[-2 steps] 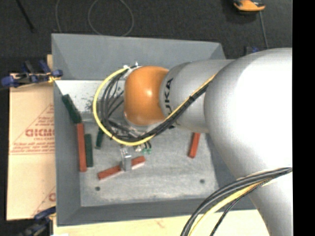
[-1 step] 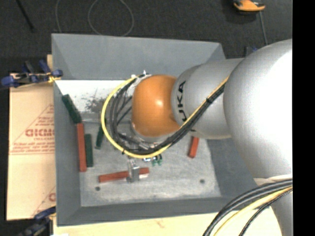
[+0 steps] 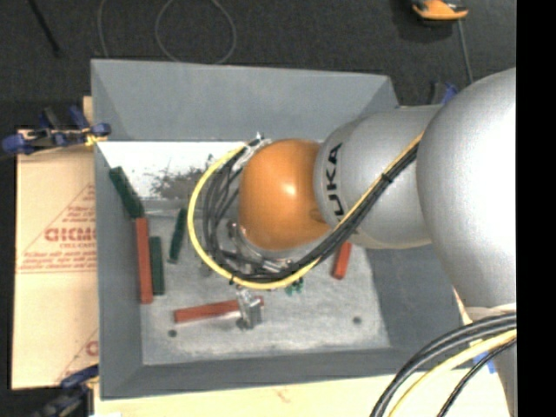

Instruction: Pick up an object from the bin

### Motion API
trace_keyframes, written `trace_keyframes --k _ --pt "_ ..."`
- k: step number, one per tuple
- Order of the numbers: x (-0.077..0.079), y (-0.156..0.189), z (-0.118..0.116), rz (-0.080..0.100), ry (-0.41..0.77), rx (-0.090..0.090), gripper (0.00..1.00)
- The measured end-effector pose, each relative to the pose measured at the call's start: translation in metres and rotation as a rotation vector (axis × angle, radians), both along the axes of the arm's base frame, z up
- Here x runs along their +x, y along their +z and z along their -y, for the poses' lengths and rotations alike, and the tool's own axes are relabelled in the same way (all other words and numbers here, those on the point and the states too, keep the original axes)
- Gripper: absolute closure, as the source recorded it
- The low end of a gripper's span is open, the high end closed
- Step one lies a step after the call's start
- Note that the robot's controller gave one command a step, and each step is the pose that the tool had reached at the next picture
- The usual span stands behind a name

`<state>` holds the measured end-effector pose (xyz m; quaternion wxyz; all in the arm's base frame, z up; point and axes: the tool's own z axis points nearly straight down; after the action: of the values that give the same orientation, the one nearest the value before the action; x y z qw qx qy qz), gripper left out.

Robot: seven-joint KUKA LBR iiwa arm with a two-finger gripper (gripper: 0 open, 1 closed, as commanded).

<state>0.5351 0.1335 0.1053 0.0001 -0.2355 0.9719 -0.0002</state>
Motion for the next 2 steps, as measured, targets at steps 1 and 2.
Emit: trace_keyframes --k 1,2 --pt "-0.0155 -0.0367 0.0091 -0.002 -0.051 0.001 0.00" --pt "-0.0147 -0.0362 0.0093 0.000 -0.052 0.001 0.00"
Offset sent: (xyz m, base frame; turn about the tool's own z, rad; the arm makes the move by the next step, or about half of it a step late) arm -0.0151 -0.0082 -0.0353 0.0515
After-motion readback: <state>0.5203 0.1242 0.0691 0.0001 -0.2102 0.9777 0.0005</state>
